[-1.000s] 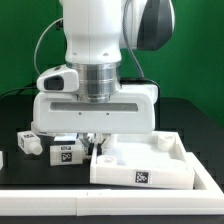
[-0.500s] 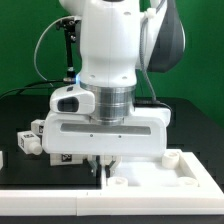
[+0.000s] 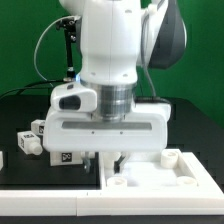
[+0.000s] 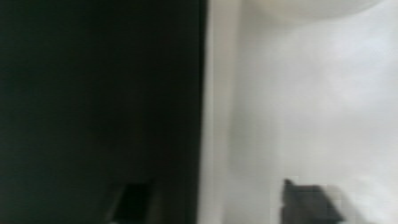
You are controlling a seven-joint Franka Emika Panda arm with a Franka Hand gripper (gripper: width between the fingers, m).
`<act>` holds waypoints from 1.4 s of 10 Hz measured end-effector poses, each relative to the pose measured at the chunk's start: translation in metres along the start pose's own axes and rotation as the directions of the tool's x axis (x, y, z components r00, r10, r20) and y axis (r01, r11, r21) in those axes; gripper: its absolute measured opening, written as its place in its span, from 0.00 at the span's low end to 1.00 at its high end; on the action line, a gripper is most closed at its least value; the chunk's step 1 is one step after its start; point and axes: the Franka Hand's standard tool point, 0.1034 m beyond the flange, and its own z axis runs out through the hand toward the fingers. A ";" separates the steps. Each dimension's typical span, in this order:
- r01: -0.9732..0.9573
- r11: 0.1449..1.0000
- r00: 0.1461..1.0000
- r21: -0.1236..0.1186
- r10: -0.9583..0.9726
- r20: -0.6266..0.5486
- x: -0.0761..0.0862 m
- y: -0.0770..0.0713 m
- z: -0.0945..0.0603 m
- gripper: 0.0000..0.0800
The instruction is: Assemble one leg
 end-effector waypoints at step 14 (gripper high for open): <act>-0.180 0.983 0.824 0.019 0.141 0.549 -0.109 0.045 -0.025 0.81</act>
Offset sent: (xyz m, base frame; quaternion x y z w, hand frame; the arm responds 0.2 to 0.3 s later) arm -0.0386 -0.0470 0.0363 -0.0379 -0.0135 0.0827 0.9958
